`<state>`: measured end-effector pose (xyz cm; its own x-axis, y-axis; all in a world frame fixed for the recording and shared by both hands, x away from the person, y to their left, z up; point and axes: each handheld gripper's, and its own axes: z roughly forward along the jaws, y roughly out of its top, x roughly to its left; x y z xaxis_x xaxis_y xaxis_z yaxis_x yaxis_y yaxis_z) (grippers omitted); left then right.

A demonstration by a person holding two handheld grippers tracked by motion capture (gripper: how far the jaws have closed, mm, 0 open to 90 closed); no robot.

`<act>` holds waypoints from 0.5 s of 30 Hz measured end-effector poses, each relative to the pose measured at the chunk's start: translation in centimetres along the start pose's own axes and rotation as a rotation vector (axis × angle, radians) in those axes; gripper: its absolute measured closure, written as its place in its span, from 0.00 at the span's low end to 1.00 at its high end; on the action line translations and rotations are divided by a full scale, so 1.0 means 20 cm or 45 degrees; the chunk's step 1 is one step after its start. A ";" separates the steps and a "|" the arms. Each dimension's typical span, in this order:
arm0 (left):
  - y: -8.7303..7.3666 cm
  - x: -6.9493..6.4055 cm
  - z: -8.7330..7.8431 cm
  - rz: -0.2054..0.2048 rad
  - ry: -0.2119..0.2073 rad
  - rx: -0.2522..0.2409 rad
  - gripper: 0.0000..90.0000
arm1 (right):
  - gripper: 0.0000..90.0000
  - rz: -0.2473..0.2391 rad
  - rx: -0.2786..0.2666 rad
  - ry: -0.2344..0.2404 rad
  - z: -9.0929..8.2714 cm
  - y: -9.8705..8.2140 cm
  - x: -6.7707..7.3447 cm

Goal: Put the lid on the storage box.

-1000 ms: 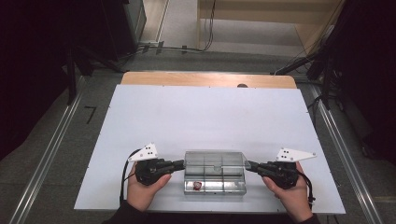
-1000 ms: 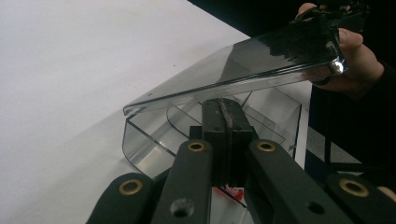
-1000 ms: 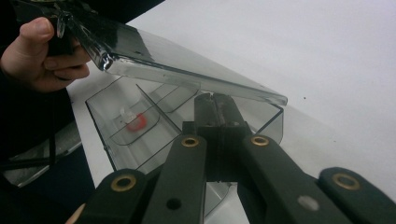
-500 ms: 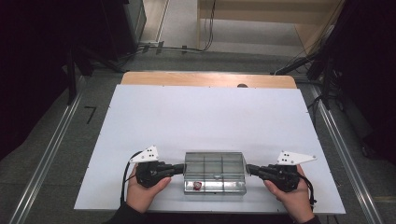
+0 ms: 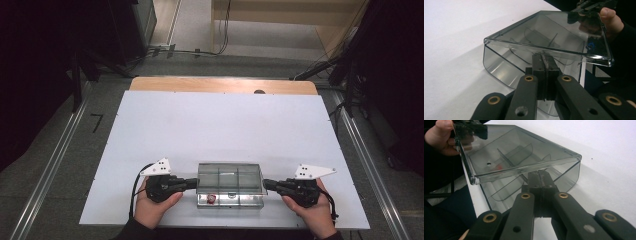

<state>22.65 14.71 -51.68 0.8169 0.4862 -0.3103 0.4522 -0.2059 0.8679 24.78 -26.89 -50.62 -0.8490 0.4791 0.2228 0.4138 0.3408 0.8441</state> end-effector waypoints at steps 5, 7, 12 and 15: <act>-0.01 0.00 0.01 0.003 -0.003 0.018 1.00 | 0.98 -0.009 0.014 0.004 0.01 -0.01 -0.01; -0.01 0.00 0.01 0.005 -0.006 0.029 1.00 | 0.98 -0.010 0.020 0.004 0.01 -0.01 -0.01; -0.01 0.01 0.02 0.018 0.009 0.066 1.00 | 0.98 -0.023 0.048 0.005 0.02 -0.02 -0.02; -0.01 0.01 0.02 0.015 0.002 0.069 1.00 | 0.98 -0.027 0.054 0.010 0.02 -0.02 -0.02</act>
<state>22.80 14.60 -52.06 0.8219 0.4846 -0.2995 0.4611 -0.2571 0.8493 25.10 -26.86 -51.27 -0.8604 0.4648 0.2092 0.4091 0.3848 0.8274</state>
